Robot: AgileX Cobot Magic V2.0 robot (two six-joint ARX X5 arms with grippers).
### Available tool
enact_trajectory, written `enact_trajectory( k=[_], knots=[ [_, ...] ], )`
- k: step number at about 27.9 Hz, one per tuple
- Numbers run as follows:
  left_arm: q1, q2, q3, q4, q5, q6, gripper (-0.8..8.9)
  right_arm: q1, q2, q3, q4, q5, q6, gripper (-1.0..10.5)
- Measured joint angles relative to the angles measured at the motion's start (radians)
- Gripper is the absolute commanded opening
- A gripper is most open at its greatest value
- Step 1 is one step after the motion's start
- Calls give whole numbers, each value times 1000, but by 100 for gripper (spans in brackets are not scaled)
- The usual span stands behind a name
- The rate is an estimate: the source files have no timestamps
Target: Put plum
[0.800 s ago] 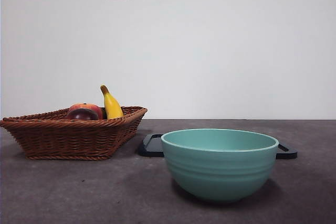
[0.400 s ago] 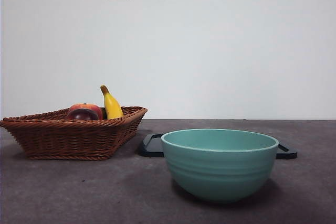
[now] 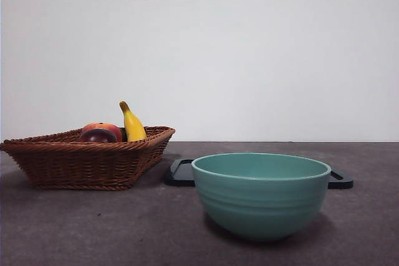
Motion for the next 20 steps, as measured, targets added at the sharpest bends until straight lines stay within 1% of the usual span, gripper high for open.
enact_trajectory(
  k=[4,11,16,18,20],
  knots=[
    [-5,77,75,-69,66,50,11,42,83,87,-106,-33,-37,6],
    [-29,146,157,-181,162,129,11,133,194,171,-299,-44,-121,6],
    [-41,151,161,-253,178,172,11,196,256,175,-417,-44,-198,6],
    [-41,151,161,-252,178,179,22,211,265,175,-420,-44,-212,6],
    [-41,151,161,-252,178,180,56,217,265,175,-420,-44,-216,13]
  ],
)
